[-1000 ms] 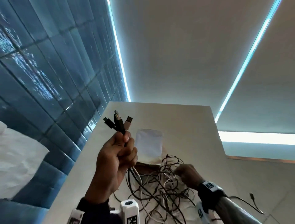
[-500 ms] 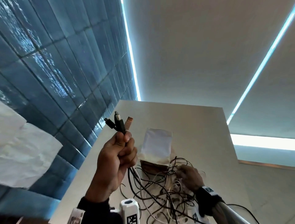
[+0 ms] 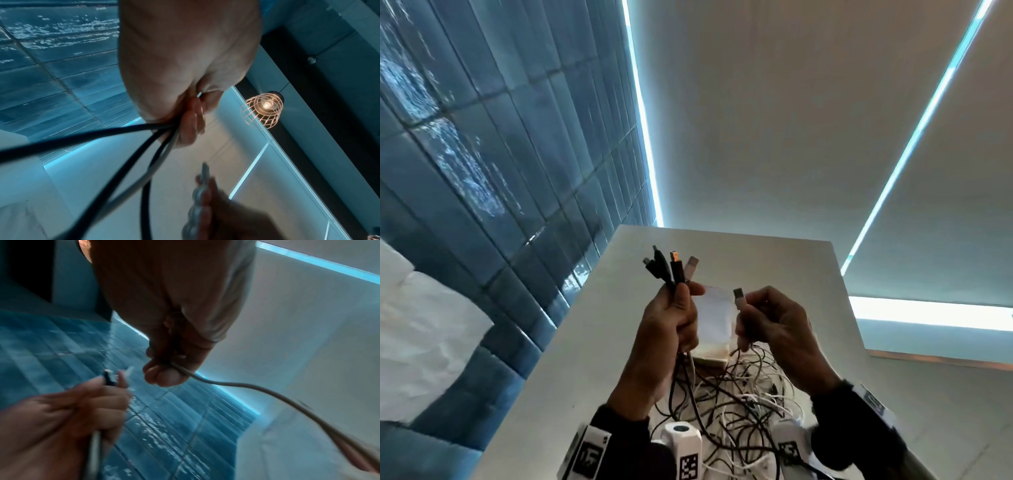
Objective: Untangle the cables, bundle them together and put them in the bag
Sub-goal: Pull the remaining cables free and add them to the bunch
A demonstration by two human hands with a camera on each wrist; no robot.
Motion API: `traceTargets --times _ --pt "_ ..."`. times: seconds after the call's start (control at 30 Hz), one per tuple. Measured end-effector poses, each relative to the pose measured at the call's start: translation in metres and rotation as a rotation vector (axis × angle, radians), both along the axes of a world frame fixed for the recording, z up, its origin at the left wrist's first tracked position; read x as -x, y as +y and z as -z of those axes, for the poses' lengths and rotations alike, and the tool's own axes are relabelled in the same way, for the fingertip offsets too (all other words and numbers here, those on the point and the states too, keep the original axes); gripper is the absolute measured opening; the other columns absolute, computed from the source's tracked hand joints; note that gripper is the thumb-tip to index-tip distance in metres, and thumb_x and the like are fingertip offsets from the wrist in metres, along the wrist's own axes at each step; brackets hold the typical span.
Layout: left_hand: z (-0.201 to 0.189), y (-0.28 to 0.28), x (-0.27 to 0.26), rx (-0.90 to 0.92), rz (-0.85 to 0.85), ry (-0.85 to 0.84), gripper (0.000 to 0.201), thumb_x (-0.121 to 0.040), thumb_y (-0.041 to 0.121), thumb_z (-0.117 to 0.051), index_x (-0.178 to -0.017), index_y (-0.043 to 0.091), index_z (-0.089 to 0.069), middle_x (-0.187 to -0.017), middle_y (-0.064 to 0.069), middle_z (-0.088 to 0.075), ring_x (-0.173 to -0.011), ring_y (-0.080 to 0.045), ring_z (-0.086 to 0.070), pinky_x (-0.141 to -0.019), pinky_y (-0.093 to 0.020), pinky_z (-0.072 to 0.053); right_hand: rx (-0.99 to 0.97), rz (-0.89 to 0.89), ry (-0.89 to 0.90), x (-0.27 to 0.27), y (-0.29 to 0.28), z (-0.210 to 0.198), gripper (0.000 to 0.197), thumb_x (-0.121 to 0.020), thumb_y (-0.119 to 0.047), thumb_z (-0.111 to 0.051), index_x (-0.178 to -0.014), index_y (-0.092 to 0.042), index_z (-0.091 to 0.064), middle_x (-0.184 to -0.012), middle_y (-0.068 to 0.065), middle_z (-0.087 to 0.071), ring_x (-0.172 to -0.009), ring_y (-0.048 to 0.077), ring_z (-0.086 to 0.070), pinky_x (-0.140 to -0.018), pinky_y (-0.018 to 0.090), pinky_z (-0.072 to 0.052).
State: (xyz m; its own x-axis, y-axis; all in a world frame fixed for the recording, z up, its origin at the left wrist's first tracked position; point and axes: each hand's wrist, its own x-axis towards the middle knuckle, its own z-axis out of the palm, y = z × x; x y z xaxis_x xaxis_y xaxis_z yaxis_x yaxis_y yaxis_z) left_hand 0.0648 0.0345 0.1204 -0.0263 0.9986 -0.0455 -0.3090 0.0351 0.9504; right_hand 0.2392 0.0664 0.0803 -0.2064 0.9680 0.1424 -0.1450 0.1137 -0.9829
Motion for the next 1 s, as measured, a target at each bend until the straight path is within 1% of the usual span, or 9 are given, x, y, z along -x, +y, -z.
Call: traceTargets --times 0.07,0.13,0.2,0.3,0.37,0.57,0.8,0.93,1.0 --pt "0.000 0.001 -0.006 -0.009 0.034 0.176 0.020 -0.097 0.026 -0.049 -0.110 0.014 -0.058 -0.058 0.002 -0.028 -0.047 -0.010 -0.022 -0.043 -0.023 -0.020 -0.033 -0.023 0.041 0.009 -0.007 -0.021 0.012 -0.090 -0.005 -0.059 -0.088 0.005 -0.053 -0.063 0.019 -0.061 -0.050 0.031 -0.056 -0.047 0.037 -0.048" --pt "0.000 0.000 -0.011 -0.006 0.088 0.253 0.015 -0.096 0.029 -0.054 -0.105 0.019 -0.059 -0.060 -0.002 -0.034 -0.047 -0.011 -0.026 -0.045 -0.026 -0.021 -0.048 -0.029 0.060 0.016 -0.013 -0.031 0.010 -0.089 -0.002 -0.059 -0.087 0.006 -0.052 -0.062 0.020 -0.061 -0.049 0.032 -0.055 -0.045 0.036 -0.048" --pt "-0.002 -0.002 -0.015 0.004 0.102 0.214 0.017 -0.096 0.032 -0.054 -0.103 0.018 -0.061 -0.061 -0.004 -0.036 -0.047 -0.010 -0.027 -0.045 -0.027 -0.020 -0.041 -0.016 0.057 0.020 -0.016 -0.034 0.014 -0.088 -0.003 -0.061 -0.088 0.007 -0.050 -0.062 0.022 -0.062 -0.048 0.032 -0.056 -0.045 0.036 -0.048" --pt "-0.005 -0.004 -0.018 0.016 0.057 0.138 0.023 -0.093 0.033 -0.054 -0.104 0.016 -0.066 -0.053 0.005 -0.031 -0.044 -0.008 -0.023 -0.042 -0.022 -0.019 -0.008 -0.020 0.052 0.020 -0.021 -0.032 0.027 -0.085 -0.013 -0.064 -0.087 0.006 -0.046 -0.063 0.026 -0.062 -0.047 0.032 -0.056 -0.044 0.034 -0.047" --pt "-0.006 -0.006 -0.020 0.016 0.028 0.123 0.026 -0.091 0.036 -0.054 -0.092 0.012 -0.064 -0.050 0.007 -0.034 -0.042 -0.007 -0.027 -0.041 -0.020 -0.024 -0.003 -0.058 0.041 0.020 -0.025 -0.031 0.027 -0.085 -0.016 -0.064 -0.088 0.005 -0.048 -0.064 0.022 -0.063 -0.048 0.030 -0.054 -0.044 0.032 -0.046" --pt "-0.004 -0.007 -0.022 -0.039 0.072 0.189 0.027 -0.092 0.036 -0.053 -0.096 0.012 -0.065 -0.051 0.007 -0.037 -0.044 -0.005 -0.030 -0.042 -0.017 -0.028 -0.083 0.010 0.000 0.024 -0.027 -0.031 0.022 -0.087 -0.022 -0.064 -0.078 -0.003 -0.056 -0.058 0.009 -0.060 -0.043 0.016 -0.043 -0.039 0.023 -0.034" --pt "-0.004 0.000 -0.019 -0.094 -0.057 0.126 0.034 -0.090 0.045 -0.045 -0.079 0.014 -0.051 -0.055 0.006 -0.037 -0.051 -0.010 -0.030 -0.051 -0.026 -0.027 -0.072 -0.112 -0.131 0.019 -0.024 -0.026 0.022 -0.088 -0.023 -0.064 -0.087 -0.002 -0.061 -0.065 0.008 -0.066 -0.053 0.016 -0.052 -0.051 0.028 -0.043" --pt "-0.006 0.007 -0.014 -0.102 -0.142 0.051 0.036 -0.095 0.044 -0.038 -0.080 0.016 -0.055 -0.067 0.003 -0.055 -0.067 -0.016 -0.054 -0.067 -0.033 -0.042 -0.043 -0.145 -0.115 0.017 -0.026 -0.019 0.018 -0.088 -0.019 -0.062 -0.087 -0.001 -0.066 -0.059 0.007 -0.059 -0.050 0.012 -0.048 -0.049 0.022 -0.041" --pt "-0.011 0.008 -0.014 -0.084 -0.110 -0.081 0.034 -0.098 0.040 -0.037 -0.076 0.014 -0.045 -0.058 0.002 -0.042 -0.054 -0.015 -0.044 -0.060 -0.031 -0.041 -0.012 -0.148 -0.082 0.018 -0.025 -0.014 0.021 -0.086 -0.020 -0.063 -0.082 0.001 -0.065 -0.055 0.006 -0.050 -0.047 0.010 -0.043 -0.046 0.018 -0.036"
